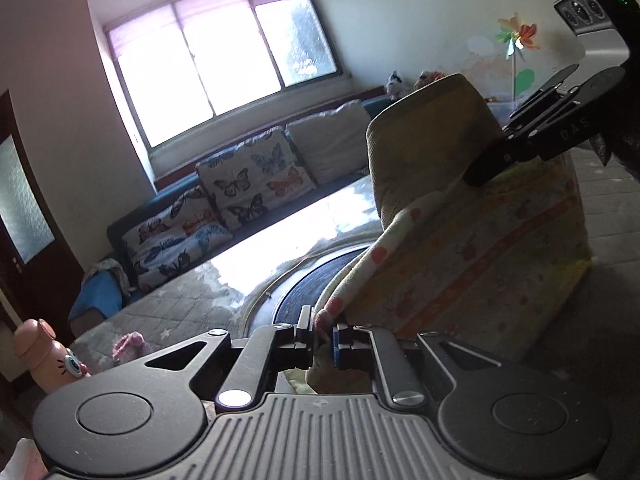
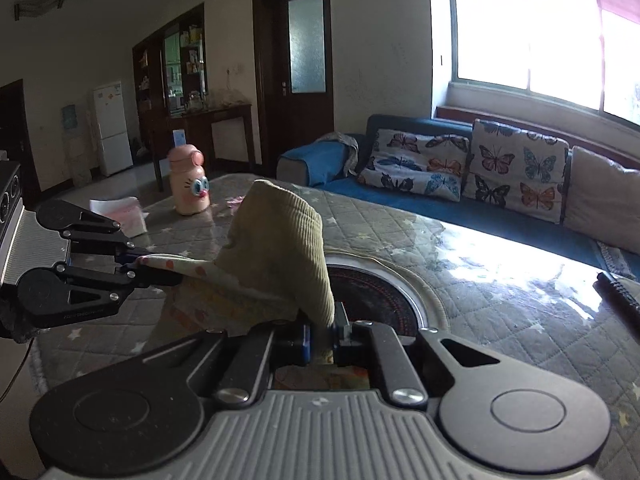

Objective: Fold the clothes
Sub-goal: 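Lift the hem with both tools and fold it toward the collar, then open both tools and release the folded shirt onto the table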

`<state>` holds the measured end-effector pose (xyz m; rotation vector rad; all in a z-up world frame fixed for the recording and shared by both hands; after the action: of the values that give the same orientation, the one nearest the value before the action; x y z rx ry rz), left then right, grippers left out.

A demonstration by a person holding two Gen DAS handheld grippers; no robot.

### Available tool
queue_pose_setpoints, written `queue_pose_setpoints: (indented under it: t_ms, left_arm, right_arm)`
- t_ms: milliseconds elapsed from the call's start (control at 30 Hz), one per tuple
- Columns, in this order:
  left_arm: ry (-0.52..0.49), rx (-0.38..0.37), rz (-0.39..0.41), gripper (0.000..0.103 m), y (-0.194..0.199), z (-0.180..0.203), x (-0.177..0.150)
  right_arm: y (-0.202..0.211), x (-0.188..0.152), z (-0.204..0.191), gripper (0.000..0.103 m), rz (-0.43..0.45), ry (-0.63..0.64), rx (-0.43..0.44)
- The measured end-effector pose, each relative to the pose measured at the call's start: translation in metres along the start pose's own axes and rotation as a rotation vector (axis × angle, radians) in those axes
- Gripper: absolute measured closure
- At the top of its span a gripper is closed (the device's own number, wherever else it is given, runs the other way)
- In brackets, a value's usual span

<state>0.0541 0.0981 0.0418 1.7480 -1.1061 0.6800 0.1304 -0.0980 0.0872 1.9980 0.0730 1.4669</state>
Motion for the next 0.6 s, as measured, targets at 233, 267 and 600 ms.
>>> queue_pose_setpoints:
  t_ms: [233, 267, 600]
  left_arm:
    - [0.011, 0.01, -0.173, 0.093, -0.067, 0.004, -0.024]
    - [0.013, 0.012, -0.198, 0.092, -0.076, 0.005, -0.028]
    - [0.06, 0.046, -0.233, 0.076, -0.085, -0.006, -0.03]
  right_arm:
    - [-0.067, -0.016, 0.05, 0.084, -0.05, -0.125, -0.066]
    - [-0.068, -0.02, 0.055, 0.083, -0.043, -0.144, -0.078]
    - [-0.027, -0.067, 0.077, 0.072, -0.022, -0.223, -0.187]
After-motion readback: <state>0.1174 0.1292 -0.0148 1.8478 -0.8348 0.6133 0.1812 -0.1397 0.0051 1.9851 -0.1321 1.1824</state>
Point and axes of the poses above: each gripper's, at about its wrist camera, not at the fingertips, and y roughly against the way its jaws point, z to its right, x to its top, the point moved 4 cm from there along -y, roughly the way its jaws point, and after that the axes turned 12 degrees about x, right-handed, at the moved point
